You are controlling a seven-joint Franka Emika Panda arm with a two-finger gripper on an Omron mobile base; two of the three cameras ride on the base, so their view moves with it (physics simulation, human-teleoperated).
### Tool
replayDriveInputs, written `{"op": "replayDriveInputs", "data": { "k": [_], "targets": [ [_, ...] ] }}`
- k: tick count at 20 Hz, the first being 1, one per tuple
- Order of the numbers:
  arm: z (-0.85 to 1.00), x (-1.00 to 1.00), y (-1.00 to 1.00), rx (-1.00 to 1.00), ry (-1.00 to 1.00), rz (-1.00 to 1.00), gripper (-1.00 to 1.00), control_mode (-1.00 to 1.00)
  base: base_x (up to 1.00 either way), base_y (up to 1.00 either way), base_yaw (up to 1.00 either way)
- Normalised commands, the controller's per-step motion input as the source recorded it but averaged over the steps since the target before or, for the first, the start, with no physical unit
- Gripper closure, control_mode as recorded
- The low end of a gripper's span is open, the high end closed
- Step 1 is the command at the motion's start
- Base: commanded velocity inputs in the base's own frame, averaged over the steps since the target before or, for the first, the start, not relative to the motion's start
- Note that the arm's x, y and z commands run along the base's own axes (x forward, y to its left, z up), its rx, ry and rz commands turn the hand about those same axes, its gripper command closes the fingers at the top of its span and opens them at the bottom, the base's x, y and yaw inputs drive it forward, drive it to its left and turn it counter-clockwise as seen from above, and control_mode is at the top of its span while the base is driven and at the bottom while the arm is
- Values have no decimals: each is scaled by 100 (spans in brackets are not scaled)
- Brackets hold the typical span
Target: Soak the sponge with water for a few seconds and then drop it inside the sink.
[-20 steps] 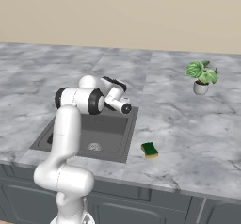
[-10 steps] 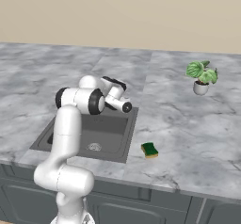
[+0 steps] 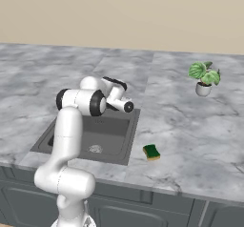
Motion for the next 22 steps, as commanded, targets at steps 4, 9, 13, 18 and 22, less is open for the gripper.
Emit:
{"op": "replayDriveInputs", "data": {
  "k": [4,9,13,18,22],
  "targets": [
    [-28,34,-71,0,0,-5,-100,-100,0,0,0],
    [-29,25,-74,0,0,-7,-100,-100,0,0,0],
    [-27,11,-79,0,0,-9,-100,-100,0,0,0],
    [-22,7,-89,-2,4,-8,-100,-100,0,0,0],
    [-27,1,-95,-8,15,-9,-100,-100,0,0,0]
  ]
}}
